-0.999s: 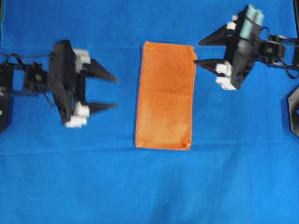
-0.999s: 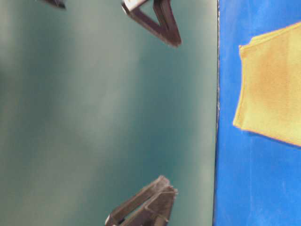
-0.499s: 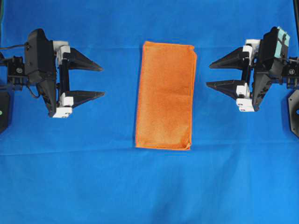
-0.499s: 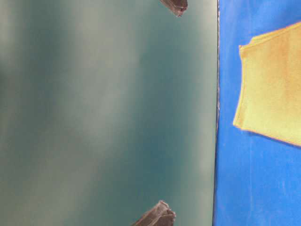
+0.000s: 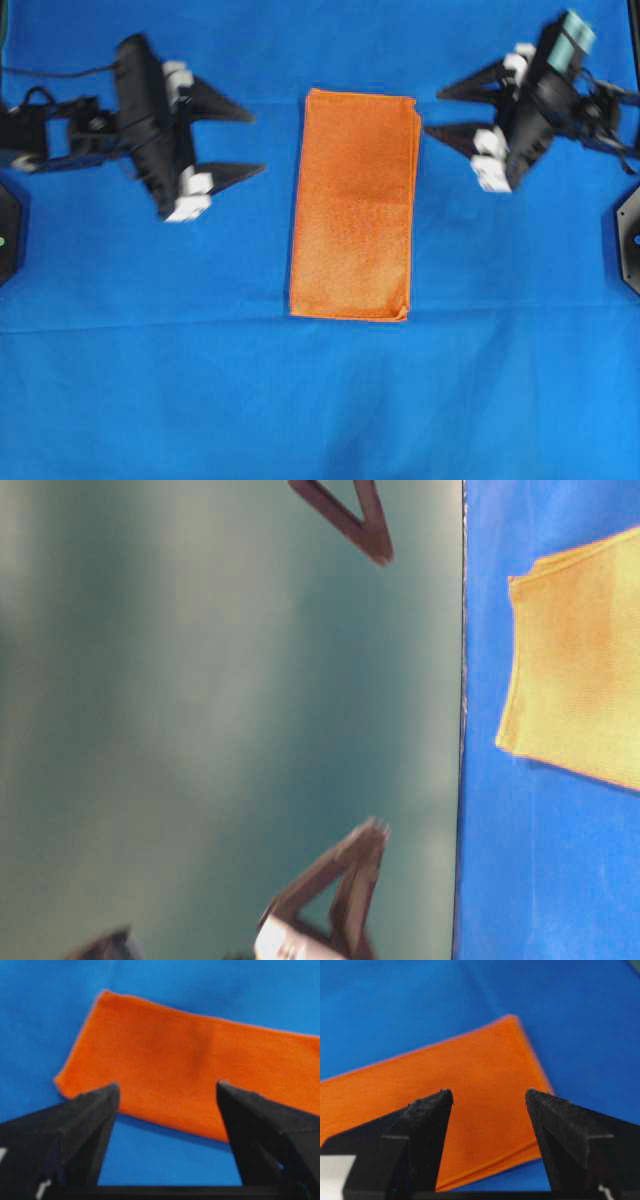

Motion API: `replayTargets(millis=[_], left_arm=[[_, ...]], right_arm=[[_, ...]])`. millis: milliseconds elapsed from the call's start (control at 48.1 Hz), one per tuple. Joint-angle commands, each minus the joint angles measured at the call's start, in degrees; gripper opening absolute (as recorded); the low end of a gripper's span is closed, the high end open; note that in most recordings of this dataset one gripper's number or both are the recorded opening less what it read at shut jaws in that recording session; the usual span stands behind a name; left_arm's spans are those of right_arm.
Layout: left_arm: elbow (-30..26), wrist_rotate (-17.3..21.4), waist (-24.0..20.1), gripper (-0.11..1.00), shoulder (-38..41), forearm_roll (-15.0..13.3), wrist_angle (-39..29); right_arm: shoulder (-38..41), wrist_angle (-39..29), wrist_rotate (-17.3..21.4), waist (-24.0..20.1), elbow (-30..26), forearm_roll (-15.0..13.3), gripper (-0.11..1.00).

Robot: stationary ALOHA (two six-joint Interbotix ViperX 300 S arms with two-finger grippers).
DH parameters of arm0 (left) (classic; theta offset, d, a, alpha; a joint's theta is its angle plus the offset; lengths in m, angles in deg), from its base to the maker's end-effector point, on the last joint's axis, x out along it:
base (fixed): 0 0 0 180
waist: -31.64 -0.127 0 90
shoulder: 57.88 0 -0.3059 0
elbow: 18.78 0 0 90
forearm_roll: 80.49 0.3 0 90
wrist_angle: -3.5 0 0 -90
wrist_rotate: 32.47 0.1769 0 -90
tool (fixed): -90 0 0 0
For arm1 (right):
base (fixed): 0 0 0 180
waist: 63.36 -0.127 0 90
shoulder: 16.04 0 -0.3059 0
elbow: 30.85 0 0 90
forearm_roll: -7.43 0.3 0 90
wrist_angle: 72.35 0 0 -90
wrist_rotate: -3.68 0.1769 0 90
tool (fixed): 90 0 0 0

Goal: Fold the orange towel.
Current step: 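Grasp the strip's far corners with both grippers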

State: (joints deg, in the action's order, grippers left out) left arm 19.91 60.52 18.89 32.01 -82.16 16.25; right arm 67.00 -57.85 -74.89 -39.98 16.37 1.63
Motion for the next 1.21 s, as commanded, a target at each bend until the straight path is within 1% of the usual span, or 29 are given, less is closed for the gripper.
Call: replayTargets(millis=[0, 187, 395, 520, 687, 811, 874, 936, 999, 1061, 1103, 1124, 1186], left_arm=[[-3.87, 0.09, -2.37, 0.72, 3.96, 0.09, 0.7], [-9.4, 0.0, -7.38, 0.72, 13.71, 0.09, 0.97], [-13.54, 0.0, -10.28, 0.72, 21.88, 0.09, 2.72], [-15.03, 0.09, -11.16, 0.72, 25.93, 0.09, 4.31], [-16.44, 0.09, -11.43, 0.71, 29.62, 0.09, 5.71], [-16.87, 0.09, -11.6, 0.67, 30.32, 0.09, 5.63], [-17.05, 0.18, -11.6, 0.63, 30.5, 0.09, 5.71], [-17.14, 0.18, -11.6, 0.56, 30.85, 0.18, 5.71], [-17.49, 0.44, -11.6, 0.44, 31.46, 0.18, 5.63], [-17.67, 1.23, -11.69, 0.33, 31.99, 0.18, 5.45], [-17.67, 1.76, -11.69, 0.26, 32.08, 0.18, 5.36], [-17.58, 2.02, -11.6, 0.23, 32.08, 0.18, 5.36], [-17.31, 2.46, -11.43, 0.15, 31.99, 0.18, 5.19]], right_arm=[[3.87, -1.49, -0.44, 2.55, -4.04, -0.79, 0.63], [12.66, -2.81, -0.62, 5.8, -7.91, -1.58, 0.63], [19.51, -2.64, -0.7, 6.42, -8.88, -1.49, 0.63], [21.8, -2.46, -0.62, 6.42, -8.44, -1.23, 0.63], [22.41, -1.76, -0.62, 6.42, -8.35, -1.23, 0.62], [22.68, -1.14, -0.62, 6.42, -8.53, -1.23, 0.59], [23.2, -0.88, -0.62, 6.42, -8.44, -1.41, 0.55], [23.99, -0.7, -0.62, 6.42, -8.61, -1.49, 0.44], [25.14, -0.7, -0.7, 6.33, -9.05, -1.49, 0.31], [26.37, -0.79, -0.7, 6.06, -9.67, -1.49, 0.14], [27.07, -0.88, -0.7, 5.89, -10.02, -1.49, 0.05], [27.33, -0.97, -0.7, 5.8, -10.11, -1.49, 0.03], [27.69, -0.97, -0.7, 5.62, -10.28, -1.49, 0.03]])
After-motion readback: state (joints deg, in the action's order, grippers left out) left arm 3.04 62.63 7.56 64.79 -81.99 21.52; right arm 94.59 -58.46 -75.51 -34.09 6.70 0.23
